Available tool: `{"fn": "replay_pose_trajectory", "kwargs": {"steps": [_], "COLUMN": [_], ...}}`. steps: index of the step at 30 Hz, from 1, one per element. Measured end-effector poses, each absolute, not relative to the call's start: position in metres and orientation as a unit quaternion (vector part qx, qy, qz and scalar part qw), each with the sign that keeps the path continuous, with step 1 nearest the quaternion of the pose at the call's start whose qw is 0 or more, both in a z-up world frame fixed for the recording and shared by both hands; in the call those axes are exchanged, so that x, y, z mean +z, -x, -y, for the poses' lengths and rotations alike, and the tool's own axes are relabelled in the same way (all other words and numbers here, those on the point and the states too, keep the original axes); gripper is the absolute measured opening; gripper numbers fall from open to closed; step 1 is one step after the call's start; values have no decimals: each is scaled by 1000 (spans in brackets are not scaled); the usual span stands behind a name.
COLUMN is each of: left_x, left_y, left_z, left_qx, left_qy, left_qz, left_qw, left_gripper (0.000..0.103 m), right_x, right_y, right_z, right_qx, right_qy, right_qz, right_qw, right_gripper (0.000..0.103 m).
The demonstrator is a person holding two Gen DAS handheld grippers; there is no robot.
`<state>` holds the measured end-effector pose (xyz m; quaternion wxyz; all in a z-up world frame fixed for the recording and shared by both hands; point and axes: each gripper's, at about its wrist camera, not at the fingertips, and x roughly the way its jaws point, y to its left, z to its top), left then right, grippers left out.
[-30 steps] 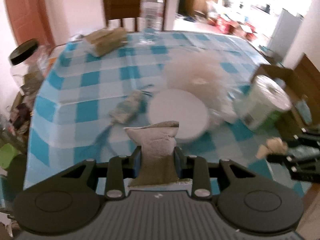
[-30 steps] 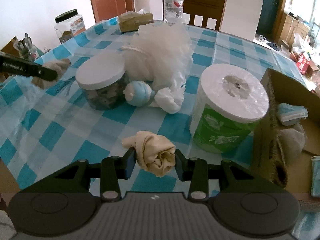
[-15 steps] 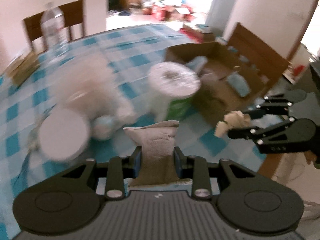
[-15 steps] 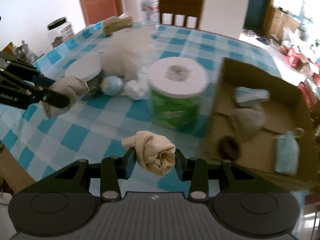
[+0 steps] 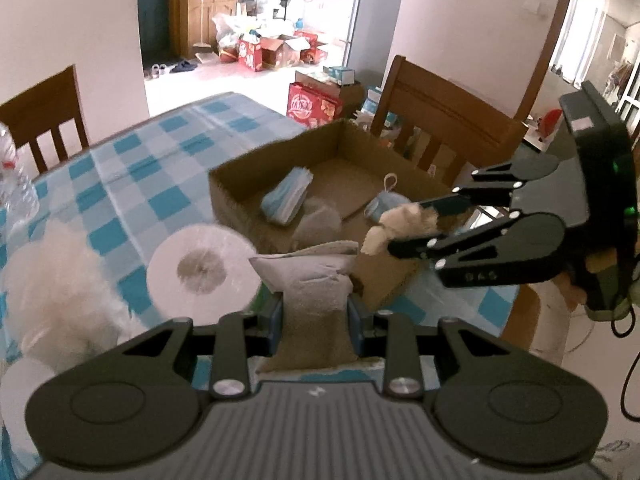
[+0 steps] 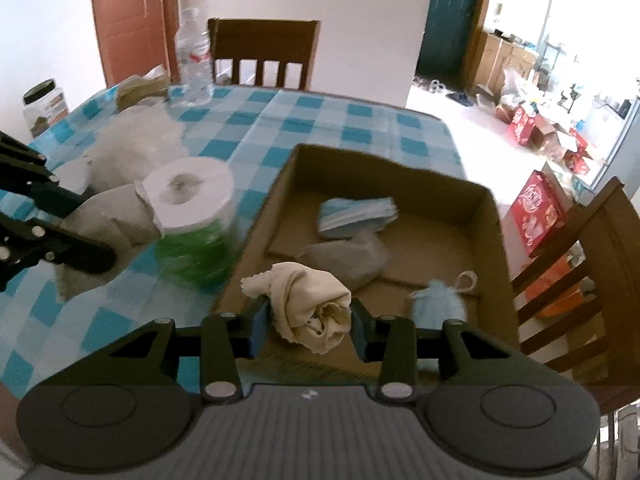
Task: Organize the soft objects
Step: 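Carry the sachet and cloth into the cardboard box and open both tools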
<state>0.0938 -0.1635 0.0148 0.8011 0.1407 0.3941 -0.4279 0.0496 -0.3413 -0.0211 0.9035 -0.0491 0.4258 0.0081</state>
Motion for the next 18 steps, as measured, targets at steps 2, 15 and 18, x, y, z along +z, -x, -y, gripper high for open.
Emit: {"fn": "replay_pose_trajectory", "kwargs": {"steps": [2,15,18], "left_x": [17,10,7], "left_y": [-97,-130,-136], "left_z": [174,248,262], "left_qx": [-427,-431,-427], "left_qy": [-143,-153,-152], "left_qz": [-390,-372,-364], "left_qw": [803,808,814], "left_gripper": [31,32,81], "right_x": [-23,-30,-30], "right_y": [-55,-35,-30], "right_z": [350,375,380], "right_qx": [5,-6,-9], "right_qy": [51,36,23], "right_qz": [-425,-420,-425], "right_qw": [904,907,905], "right_gripper": [76,103,103]}}
